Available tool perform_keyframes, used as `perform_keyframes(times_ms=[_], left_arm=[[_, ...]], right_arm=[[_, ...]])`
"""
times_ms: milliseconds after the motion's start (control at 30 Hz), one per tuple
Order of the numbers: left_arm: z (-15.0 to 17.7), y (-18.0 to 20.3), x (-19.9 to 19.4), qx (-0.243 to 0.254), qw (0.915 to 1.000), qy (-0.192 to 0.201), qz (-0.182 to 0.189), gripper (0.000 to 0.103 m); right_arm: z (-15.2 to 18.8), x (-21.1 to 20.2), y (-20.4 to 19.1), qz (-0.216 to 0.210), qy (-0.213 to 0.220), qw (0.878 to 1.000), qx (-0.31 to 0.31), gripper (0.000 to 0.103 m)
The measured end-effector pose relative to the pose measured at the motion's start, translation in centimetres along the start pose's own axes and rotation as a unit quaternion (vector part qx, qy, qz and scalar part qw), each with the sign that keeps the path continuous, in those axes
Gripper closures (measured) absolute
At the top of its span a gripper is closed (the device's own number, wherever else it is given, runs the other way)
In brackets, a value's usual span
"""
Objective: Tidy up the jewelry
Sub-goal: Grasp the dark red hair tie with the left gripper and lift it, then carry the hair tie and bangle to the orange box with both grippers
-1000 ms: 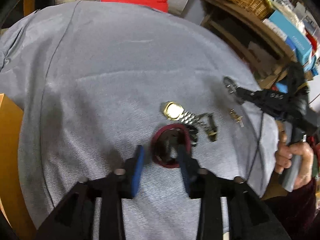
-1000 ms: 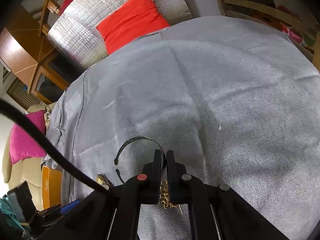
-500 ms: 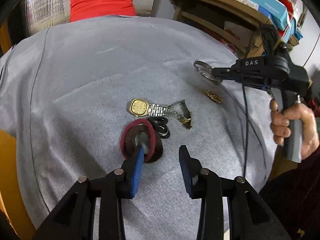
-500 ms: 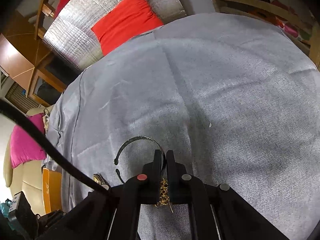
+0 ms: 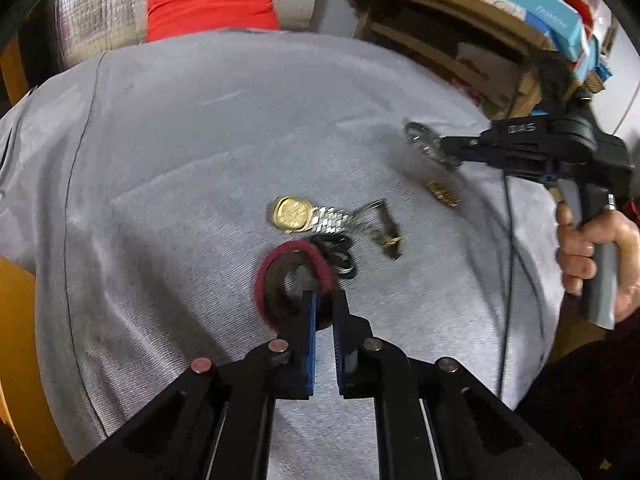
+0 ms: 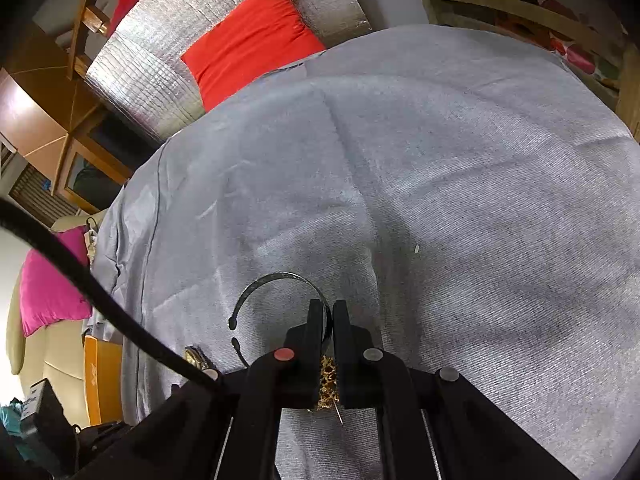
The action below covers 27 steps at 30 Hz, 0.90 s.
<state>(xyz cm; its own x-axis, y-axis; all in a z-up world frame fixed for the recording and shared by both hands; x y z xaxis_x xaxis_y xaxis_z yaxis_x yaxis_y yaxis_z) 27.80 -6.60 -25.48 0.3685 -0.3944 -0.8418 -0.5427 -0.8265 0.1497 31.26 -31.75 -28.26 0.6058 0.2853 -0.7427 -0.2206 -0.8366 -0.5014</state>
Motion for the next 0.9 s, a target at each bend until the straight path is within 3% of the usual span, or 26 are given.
perform_keyframes(times_ms=[367,700,900], left_arm=[[-0.2,-0.1,0.7,-0.006,1.0,0.003,-0.003,0.097],[-1.2,-3.6,-2.2,-0.072,0.9949,0.063,-0.032,0.098],[-1.3,-4.2,-3.6,-0.085,0.9916,0.086,-0.046,0.098]], right_arm=[[0.0,0.0,0.1,0.001,0.0,1.0,0.001,0.097],[-0.2,-0.8,-0.1,-0.011,0.013,1.0,-0.001,0.097],[-0.1,-1.2,-1.7,-0.023,0.021,0.999,-0.017,0.097]])
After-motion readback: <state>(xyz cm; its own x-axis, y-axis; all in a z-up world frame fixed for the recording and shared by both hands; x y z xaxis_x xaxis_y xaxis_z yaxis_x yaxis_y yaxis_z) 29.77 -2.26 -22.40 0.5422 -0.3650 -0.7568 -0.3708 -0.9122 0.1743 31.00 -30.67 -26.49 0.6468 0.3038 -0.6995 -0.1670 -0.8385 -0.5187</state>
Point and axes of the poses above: each gripper's, at about its wrist camera, not at the fingertips, and x roughly the way its jaws point, y to its right, z to its underside, the point moved 3 cm from there along x, roughly the way its jaws point, and after that the axes turned 1 degree about y, right-handed, at the moved point
